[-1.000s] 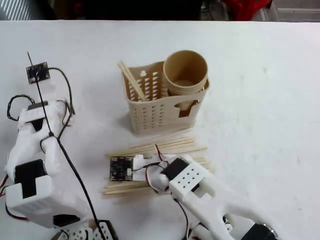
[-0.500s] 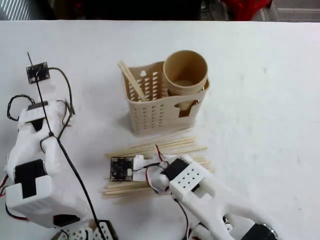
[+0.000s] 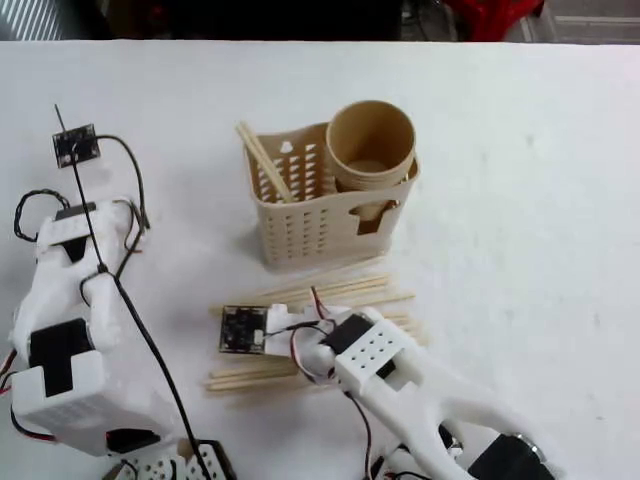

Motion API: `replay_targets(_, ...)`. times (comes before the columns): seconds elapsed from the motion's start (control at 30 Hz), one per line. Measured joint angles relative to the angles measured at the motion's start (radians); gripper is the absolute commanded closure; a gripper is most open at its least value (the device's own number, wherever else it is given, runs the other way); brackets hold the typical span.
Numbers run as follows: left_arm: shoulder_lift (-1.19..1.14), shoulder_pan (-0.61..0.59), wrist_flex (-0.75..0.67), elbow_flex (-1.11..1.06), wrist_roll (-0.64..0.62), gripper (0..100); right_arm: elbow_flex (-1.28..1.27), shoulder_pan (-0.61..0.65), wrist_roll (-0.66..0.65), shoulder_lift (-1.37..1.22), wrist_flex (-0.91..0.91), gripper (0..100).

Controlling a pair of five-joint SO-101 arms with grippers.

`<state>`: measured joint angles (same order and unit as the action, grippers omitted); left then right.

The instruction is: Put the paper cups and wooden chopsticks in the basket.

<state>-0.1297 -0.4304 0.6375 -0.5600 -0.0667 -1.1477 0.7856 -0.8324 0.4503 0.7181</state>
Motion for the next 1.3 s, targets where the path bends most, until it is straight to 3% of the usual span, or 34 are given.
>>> replay_targets(0.13,0.000,0.000,0.000,0.000,0.000,85,0.011,-0.005,0.009,-0.006,0.002,92.3)
replay_targets(0.27,0.000,0.000,0.000,0.000,0.000,85,0.021,-0.012,0.009,-0.018,0.003,97.9)
replay_targets(0.47,0.000,0.000,0.000,0.000,0.000,85,0.032,-0.083,0.041,0.020,0.003,98.2)
replay_targets(0.73,0.000,0.000,0.000,0.000,0.000,85,0.032,-0.101,0.169,0.321,0.123,98.2)
replay_targets(0.93,0.000,0.000,0.000,0.000,0.000,85,0.040,-0.109,0.195,0.578,0.195,98.3)
replay_targets(1.17,0.000,0.000,0.000,0.000,0.000,85,0.272,-0.112,0.295,0.689,0.187,98.2)
replay_targets(1.3,0.000,0.000,0.000,0.000,0.000,85,0.430,-0.112,0.373,0.629,0.063,98.1)
